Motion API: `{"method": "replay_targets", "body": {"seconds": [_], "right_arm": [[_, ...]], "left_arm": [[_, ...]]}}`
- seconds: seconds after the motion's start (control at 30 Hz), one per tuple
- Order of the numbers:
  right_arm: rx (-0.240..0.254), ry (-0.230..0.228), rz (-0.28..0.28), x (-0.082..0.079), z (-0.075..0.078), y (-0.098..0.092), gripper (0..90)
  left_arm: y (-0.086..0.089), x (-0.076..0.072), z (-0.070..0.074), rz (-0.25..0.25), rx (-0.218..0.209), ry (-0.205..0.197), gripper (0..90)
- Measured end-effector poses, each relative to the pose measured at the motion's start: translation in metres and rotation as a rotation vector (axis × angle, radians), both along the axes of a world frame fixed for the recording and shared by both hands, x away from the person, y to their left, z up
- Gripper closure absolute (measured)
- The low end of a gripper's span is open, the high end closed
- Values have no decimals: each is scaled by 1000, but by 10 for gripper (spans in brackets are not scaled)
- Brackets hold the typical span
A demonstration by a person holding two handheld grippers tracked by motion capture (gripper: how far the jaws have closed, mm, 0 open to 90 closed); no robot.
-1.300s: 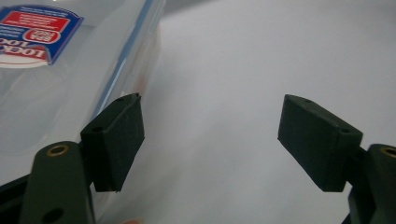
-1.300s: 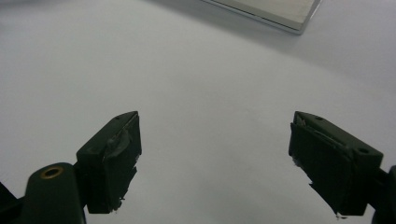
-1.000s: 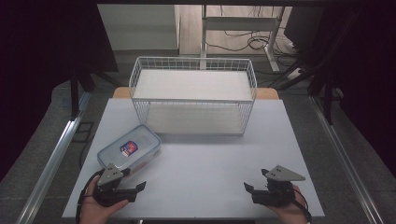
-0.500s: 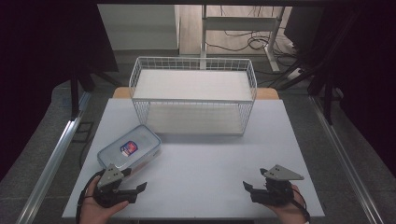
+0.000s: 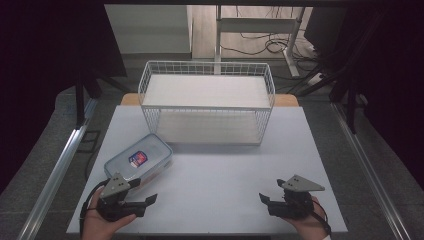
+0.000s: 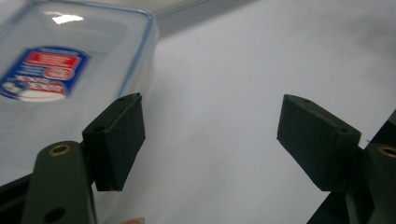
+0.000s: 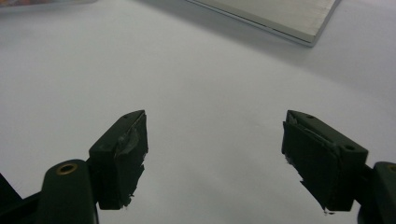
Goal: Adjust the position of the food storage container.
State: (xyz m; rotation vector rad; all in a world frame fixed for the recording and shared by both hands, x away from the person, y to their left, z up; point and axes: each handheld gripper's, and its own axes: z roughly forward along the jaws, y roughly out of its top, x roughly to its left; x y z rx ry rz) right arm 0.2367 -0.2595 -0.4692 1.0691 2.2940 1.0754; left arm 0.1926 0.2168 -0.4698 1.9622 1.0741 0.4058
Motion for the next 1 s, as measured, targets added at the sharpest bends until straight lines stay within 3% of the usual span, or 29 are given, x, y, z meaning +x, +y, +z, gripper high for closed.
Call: {"method": "replay_targets", "body": {"seconds": [0.17,0.37,0.67,0.73,0.9,1.0], "right_arm": [[9,2,2,4,1,1,226],[8,-2,13,7,2,5,228],[8,5,29,11,2,9,228],[16,4,25,11,3,9,229],[16,6,24,10,3,11,228],[13,5,28,9,3,11,229]], "left_arm": [[14,11,23,21,-3,6,237],[27,28,37,58,22,0,251],[39,57,39,106,48,21,305],[42,68,39,114,76,18,323],[49,83,36,128,70,42,345],[56,98,33,151,106,49,374]]}}
